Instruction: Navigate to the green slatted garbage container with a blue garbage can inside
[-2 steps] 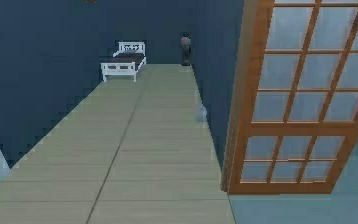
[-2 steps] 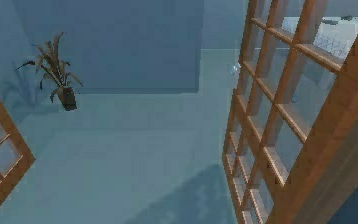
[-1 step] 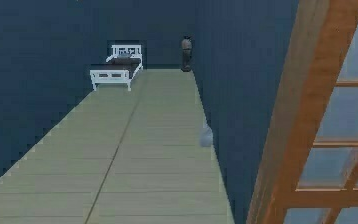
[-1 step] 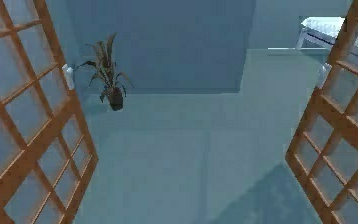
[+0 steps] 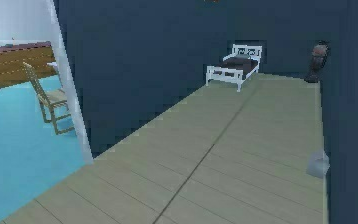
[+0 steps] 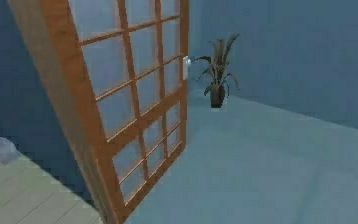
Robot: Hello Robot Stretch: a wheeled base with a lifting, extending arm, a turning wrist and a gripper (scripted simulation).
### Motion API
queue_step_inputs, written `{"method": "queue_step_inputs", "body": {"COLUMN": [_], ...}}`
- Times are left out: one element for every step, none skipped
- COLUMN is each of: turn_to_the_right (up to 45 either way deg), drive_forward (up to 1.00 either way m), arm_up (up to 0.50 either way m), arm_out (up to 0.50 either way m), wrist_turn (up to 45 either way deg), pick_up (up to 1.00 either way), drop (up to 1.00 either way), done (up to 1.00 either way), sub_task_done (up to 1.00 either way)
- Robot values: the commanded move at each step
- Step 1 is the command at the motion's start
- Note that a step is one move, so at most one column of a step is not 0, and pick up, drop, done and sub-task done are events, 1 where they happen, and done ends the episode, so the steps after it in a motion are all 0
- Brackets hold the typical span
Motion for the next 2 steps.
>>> {"method": "queue_step_inputs", "body": {"turn_to_the_right": [0.0,-45.0], "drive_forward": [0.30,0.00], "arm_up": [0.00,0.00], "arm_out": [0.00,0.00], "wrist_turn": [0.0,0.0], "pick_up": [0.00,0.00], "drop": [0.00,0.00], "done": [0.00,0.00], "sub_task_done": [0.00,0.00]}}
